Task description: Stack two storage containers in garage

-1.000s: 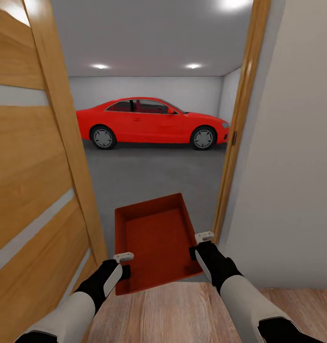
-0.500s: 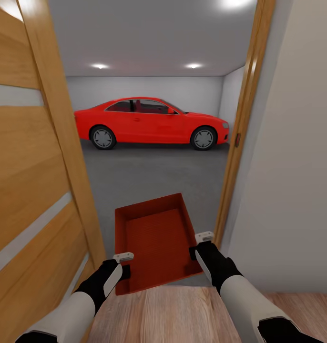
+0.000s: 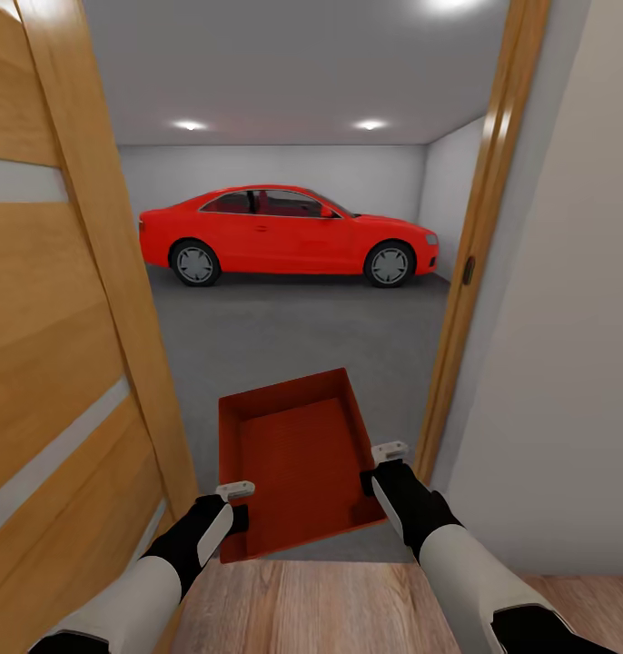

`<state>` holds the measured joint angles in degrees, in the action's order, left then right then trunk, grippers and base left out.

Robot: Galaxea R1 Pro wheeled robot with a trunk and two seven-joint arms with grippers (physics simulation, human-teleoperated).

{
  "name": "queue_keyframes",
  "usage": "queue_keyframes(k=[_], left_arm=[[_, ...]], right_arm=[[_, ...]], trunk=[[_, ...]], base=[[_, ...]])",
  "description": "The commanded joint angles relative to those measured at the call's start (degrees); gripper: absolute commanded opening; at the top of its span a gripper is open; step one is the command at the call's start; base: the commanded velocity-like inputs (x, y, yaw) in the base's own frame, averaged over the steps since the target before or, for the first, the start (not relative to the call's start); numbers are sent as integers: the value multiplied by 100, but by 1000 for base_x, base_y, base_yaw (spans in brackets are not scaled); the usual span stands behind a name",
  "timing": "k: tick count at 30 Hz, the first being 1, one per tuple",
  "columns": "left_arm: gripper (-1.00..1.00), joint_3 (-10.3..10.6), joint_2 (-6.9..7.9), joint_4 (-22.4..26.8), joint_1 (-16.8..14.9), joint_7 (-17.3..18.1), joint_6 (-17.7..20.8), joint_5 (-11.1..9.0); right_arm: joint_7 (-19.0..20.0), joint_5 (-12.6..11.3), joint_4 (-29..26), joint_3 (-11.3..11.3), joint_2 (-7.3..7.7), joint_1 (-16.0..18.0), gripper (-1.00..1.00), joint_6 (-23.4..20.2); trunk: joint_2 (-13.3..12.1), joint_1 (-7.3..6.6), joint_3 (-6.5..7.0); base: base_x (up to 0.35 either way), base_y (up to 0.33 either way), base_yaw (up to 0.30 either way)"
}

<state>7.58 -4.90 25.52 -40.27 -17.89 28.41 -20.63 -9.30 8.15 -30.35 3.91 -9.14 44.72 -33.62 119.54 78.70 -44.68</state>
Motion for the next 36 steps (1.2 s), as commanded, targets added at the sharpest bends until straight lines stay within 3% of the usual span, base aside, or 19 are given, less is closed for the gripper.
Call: queue_keyframes(k=[1, 10, 36], left_arm=[[-100, -90, -2, -13, 2, -3, 24, 41], [-100, -90, -2, -15, 2, -4, 24, 44], [-100, -81, -2, -12, 2, -4, 24, 50]], right_arm=[[227, -410, -14, -30, -9, 3, -100, 154], [227, -410, -14, -29, -9, 4, -100, 154], [227, -410, -7, -14, -9, 4, -100, 154]], trunk=[[0, 0, 1], [0, 0, 1], [0, 0, 1]], base=[[14, 12, 0], [104, 3, 0], [328, 0, 0]])
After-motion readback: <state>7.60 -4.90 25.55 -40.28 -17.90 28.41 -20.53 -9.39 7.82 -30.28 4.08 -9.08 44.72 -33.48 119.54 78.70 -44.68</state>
